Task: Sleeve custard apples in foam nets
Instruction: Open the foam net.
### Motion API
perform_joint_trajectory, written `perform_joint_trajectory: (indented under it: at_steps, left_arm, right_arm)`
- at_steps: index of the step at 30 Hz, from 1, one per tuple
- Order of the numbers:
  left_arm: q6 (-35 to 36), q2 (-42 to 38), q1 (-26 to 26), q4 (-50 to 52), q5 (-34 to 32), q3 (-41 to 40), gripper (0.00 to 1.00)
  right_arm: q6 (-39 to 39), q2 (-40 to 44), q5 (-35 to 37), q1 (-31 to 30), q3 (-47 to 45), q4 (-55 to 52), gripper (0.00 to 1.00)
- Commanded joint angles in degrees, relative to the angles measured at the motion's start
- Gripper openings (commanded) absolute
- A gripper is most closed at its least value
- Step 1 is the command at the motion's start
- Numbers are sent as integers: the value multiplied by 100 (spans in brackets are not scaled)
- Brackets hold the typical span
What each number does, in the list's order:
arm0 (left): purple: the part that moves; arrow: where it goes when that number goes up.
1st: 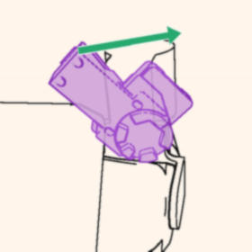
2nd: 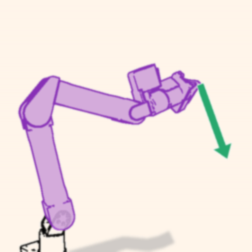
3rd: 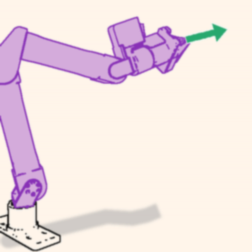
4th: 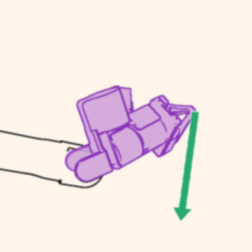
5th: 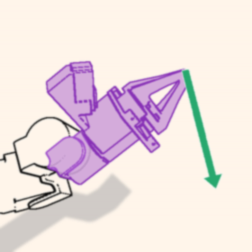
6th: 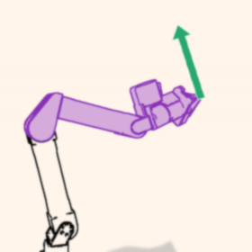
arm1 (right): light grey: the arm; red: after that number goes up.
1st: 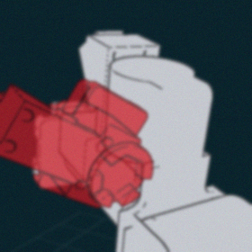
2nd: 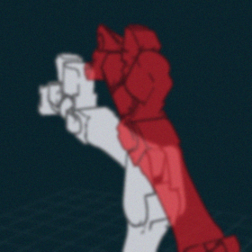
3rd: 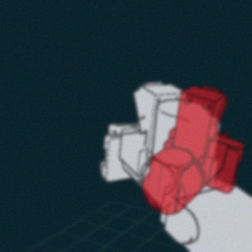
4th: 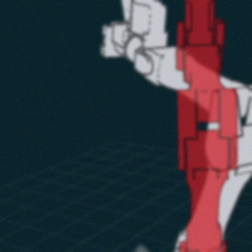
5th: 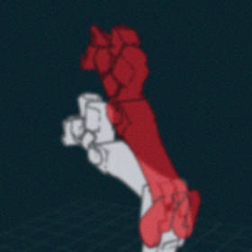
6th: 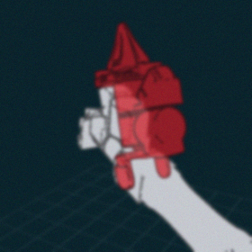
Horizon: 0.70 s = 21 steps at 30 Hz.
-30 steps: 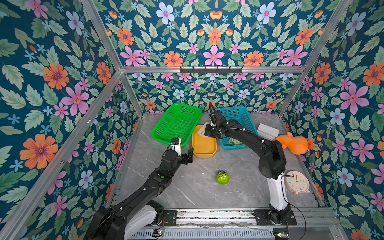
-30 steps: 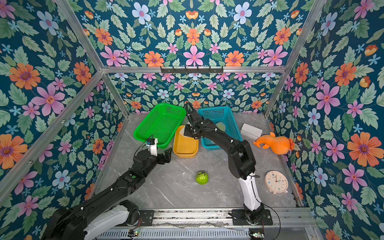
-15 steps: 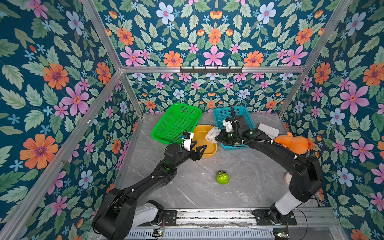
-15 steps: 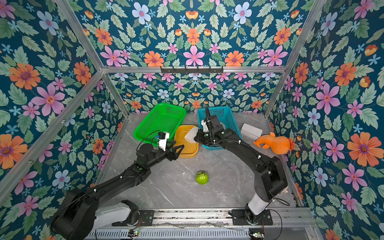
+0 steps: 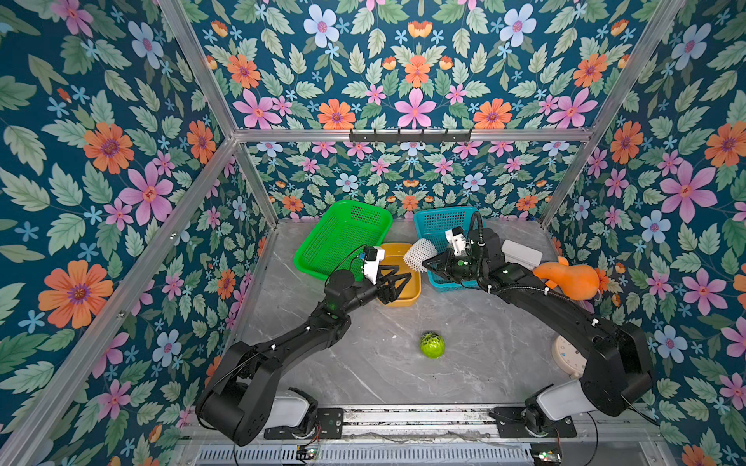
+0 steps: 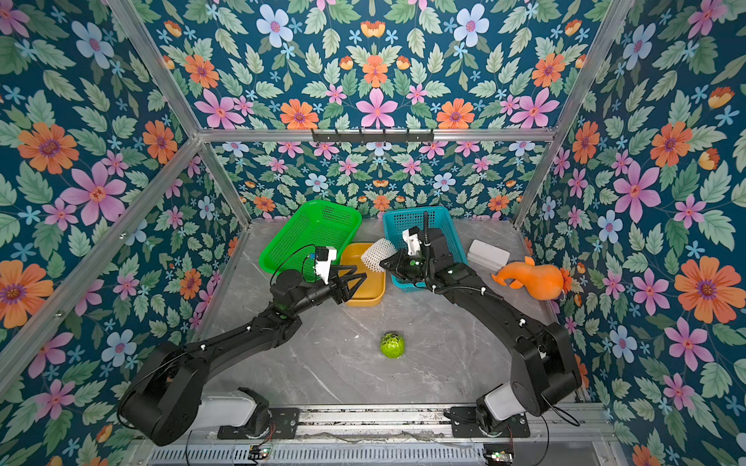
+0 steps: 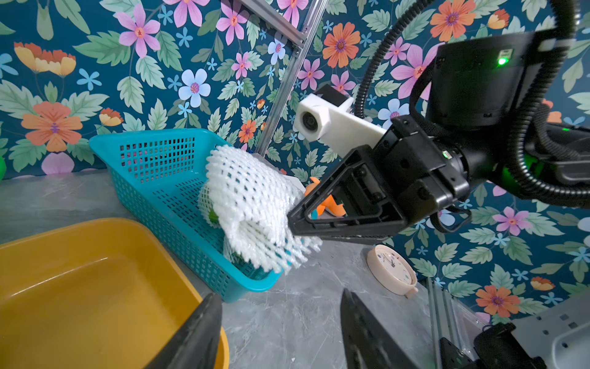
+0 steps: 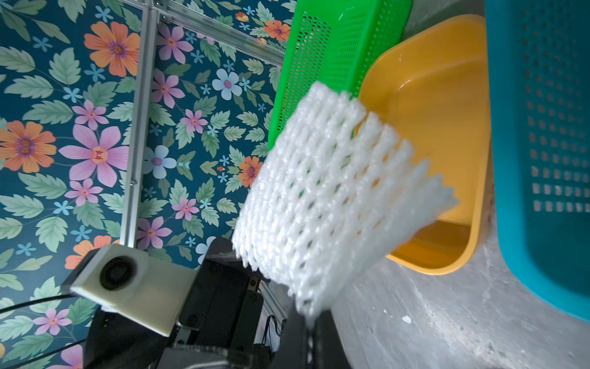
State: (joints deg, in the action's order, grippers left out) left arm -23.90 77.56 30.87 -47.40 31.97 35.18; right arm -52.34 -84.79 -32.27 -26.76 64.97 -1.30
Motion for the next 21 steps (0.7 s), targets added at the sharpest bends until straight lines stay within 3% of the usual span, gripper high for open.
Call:
perform_joint_trajectory:
  at_steps: [1, 8, 21]
  left_arm:
    - [-139, 93, -3, -470, -38, 41, 58]
    - [-327, 350, -19, -900, -114, 101, 55]
    - [-521, 706, -73, -1204, -109, 306, 39]
  right_arm:
    - [-326, 68, -253, -12, -101, 600, 2]
    - [-523, 147, -376, -9, -307, 904, 2]
    - [-751, 218, -482, -13, -509, 1341, 2]
